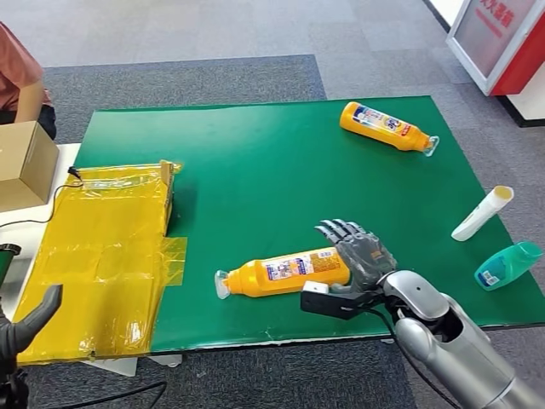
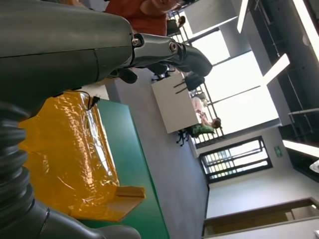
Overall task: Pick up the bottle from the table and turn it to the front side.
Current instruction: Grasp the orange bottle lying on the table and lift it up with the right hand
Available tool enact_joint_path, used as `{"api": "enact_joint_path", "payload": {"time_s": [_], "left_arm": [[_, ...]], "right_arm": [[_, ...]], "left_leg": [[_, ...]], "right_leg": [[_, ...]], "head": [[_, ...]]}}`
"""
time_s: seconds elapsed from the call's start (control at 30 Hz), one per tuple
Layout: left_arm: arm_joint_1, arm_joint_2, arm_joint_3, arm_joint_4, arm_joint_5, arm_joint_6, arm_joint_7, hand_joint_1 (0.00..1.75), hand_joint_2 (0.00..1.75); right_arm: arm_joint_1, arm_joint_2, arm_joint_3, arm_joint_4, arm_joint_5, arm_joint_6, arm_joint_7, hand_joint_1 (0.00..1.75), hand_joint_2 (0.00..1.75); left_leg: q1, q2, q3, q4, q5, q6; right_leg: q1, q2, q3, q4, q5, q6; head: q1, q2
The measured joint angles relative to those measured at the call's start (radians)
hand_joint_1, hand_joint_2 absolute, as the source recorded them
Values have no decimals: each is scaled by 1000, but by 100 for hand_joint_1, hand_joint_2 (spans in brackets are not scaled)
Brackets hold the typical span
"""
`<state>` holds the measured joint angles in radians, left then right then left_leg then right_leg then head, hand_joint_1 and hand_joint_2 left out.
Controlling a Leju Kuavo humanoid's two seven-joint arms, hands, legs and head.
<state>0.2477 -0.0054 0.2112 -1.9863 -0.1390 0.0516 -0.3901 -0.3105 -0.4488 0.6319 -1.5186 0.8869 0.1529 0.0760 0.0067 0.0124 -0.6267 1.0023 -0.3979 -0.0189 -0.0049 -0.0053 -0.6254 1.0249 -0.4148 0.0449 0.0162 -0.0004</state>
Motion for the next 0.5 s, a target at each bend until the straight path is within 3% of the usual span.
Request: {"api": "enact_joint_path", "payload": {"time_s": [0.23,0.5], "left_arm": [[-16,15,-26,2,60,-42,-7,0,175],[-12,32,-42,14,300,-238,4,0,175]], "right_arm": [[-21,-1,42,87,-102,33,-39,0,175],[-73,35,103,191,-134,27,-62,0,175]], "left_leg": [[0,0,0,0,0,0],[0,0,0,0,0,0]], "right_leg": [[0,0,0,0,0,0],[0,0,0,0,0,0]], "head": [[0,0],[0,0]]}}
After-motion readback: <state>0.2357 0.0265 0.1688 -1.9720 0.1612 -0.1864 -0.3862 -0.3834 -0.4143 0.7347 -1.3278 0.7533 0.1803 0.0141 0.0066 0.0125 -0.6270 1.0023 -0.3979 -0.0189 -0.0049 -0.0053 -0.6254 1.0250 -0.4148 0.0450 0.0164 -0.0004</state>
